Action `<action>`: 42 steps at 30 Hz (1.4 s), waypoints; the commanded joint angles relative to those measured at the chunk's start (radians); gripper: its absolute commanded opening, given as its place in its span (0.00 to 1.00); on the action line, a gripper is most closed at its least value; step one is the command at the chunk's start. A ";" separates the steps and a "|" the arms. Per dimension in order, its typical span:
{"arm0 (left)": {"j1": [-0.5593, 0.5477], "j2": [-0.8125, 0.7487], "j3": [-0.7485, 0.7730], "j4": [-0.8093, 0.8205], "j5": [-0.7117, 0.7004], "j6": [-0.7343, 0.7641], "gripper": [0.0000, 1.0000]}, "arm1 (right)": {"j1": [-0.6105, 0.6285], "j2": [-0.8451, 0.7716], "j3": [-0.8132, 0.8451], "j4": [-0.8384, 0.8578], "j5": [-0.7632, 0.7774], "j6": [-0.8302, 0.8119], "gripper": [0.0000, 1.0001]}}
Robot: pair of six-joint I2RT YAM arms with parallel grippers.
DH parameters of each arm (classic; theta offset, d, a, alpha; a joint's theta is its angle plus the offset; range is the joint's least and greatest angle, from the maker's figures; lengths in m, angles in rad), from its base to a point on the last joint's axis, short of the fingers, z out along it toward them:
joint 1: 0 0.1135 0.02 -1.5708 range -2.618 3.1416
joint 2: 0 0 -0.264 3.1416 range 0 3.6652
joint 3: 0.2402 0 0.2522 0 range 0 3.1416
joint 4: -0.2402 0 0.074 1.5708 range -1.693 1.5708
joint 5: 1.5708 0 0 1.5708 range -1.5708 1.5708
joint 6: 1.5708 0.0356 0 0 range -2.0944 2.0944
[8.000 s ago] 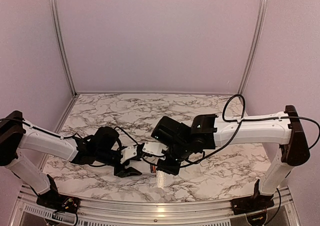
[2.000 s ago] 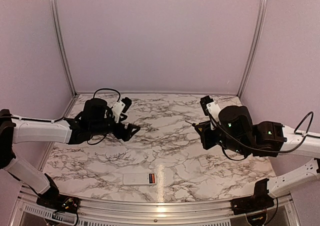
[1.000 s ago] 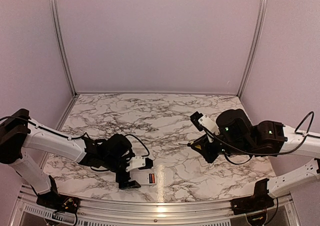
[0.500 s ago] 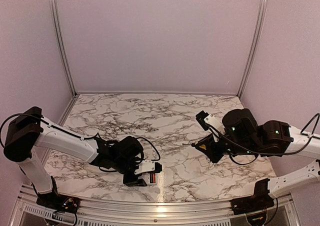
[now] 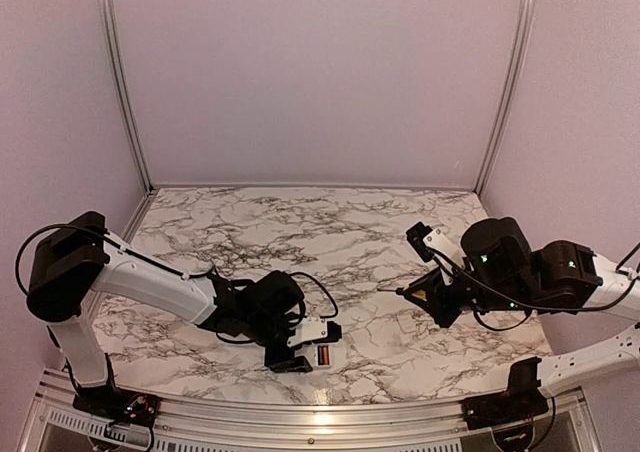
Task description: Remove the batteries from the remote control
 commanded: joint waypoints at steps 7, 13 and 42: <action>-0.005 -0.016 -0.072 0.135 0.008 -0.039 0.99 | -0.003 0.012 0.032 0.000 0.009 0.008 0.00; 0.000 -0.077 -0.189 0.286 0.019 -0.099 0.99 | -0.004 0.030 0.035 0.011 0.004 0.000 0.00; 0.064 -0.080 -0.318 0.480 0.102 -0.036 0.39 | 0.000 0.182 0.106 0.053 -0.170 -0.183 0.00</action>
